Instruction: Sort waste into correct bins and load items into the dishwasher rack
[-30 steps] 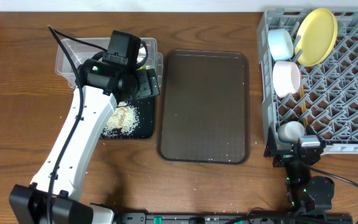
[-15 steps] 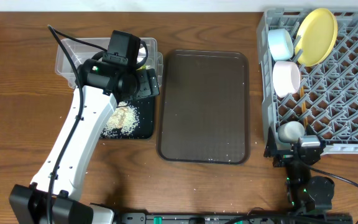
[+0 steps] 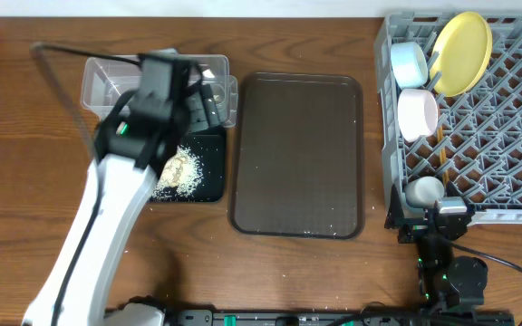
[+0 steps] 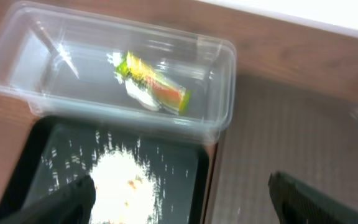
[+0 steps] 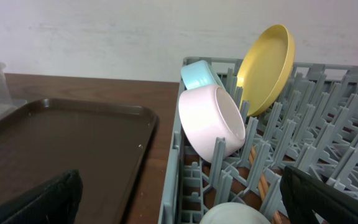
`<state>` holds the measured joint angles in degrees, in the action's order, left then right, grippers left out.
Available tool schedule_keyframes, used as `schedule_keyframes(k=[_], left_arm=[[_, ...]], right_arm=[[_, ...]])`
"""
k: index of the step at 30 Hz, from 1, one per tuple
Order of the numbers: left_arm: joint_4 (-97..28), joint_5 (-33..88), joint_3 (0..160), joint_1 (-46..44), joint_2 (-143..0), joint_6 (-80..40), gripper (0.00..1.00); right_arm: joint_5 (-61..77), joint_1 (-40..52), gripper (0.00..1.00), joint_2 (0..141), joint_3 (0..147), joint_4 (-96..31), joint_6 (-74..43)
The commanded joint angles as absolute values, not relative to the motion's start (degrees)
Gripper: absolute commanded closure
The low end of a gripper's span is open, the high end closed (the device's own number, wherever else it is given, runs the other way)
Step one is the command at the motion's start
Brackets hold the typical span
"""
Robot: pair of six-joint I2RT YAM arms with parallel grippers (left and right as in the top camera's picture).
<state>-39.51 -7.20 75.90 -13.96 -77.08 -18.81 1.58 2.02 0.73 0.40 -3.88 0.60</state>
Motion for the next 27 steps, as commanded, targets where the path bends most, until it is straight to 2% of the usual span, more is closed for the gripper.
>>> schedule_keyframes(k=[1, 6, 15, 27], left_arm=[[-34.0, -3.0, 69.2, -11.5, -68.7, -11.6, 0.09], [-22.9, 3.3, 54.8, -6.2, -54.6, -8.8, 0.09], [-8.9, 1.9, 28.4, -2.7, -29.3, -4.8, 0.09], [-7.6, 0.0, 9.3, -2.0, -5.1, -4.1, 0.09]], right_arm=[[2.0, 2.5, 0.01, 0.4, 0.3, -4.1, -0.2], [2.0, 2.5, 0.01, 0.4, 0.3, -4.1, -0.2], [2.0, 2.5, 0.01, 0.4, 0.3, -4.1, -0.2], [2.0, 2.5, 0.01, 0.4, 0.3, -4.1, -0.2]])
